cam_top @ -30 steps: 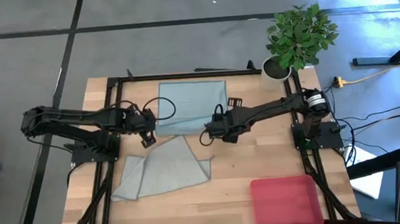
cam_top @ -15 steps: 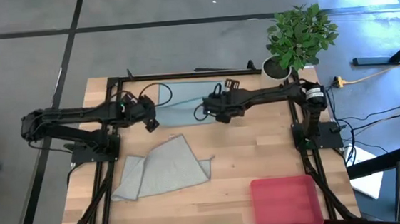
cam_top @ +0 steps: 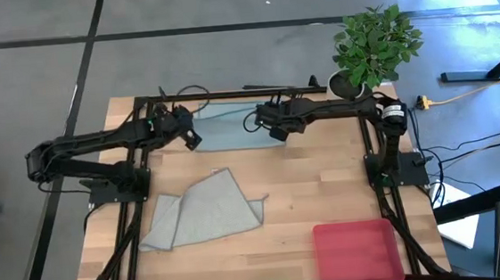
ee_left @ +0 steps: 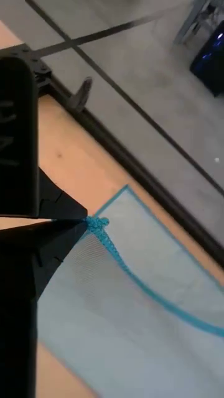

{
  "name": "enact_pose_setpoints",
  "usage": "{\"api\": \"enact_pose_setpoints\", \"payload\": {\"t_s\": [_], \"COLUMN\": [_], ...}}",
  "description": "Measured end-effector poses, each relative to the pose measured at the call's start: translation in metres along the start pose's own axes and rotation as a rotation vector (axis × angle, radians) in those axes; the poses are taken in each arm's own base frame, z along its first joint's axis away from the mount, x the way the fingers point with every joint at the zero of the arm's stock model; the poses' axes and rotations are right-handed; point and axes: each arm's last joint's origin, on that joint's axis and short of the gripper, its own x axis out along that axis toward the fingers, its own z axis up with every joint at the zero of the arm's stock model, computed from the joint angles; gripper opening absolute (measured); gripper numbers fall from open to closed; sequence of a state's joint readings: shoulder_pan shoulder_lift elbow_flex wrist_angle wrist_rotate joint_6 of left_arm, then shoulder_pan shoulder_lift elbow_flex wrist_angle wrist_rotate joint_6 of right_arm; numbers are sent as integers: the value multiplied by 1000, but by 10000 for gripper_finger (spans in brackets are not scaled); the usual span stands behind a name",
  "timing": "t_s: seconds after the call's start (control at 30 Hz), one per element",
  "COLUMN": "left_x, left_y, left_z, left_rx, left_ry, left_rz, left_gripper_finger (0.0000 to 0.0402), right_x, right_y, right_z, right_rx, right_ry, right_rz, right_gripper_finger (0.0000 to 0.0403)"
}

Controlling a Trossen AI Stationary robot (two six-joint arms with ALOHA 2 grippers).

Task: Roll microfiber towels into tight, uniform cylinder then place into a basket
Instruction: Fold the blue towel

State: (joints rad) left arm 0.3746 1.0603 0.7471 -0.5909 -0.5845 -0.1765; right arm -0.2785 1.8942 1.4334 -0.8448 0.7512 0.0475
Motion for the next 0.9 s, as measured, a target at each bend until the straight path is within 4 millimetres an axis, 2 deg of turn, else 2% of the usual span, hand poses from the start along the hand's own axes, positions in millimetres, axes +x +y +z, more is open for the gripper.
{"api": "enact_pose_setpoints", "payload": {"t_s": [0.17,0.57,0.7,0.9], "left_x": [13,68,74,73], "left_y": [3,-9,-8,-4], "left_z": [3,3,2,3], "left_rx": [-6,43,38,10], "left_ry": [17,119,140,131], "left_rz": [8,73,83,92], "left_gripper_finger": [0,0,0,0], "right_x": [6,18,20,20], "right_y": [-7,-20,-21,-22], "right_z": [1,1,3,9], "right_rx": [29,64,63,54], "right_ry": [3,24,11,-39], "right_rz": [-6,-7,22,19], "right_gripper_finger": [0,0,3,10]}}
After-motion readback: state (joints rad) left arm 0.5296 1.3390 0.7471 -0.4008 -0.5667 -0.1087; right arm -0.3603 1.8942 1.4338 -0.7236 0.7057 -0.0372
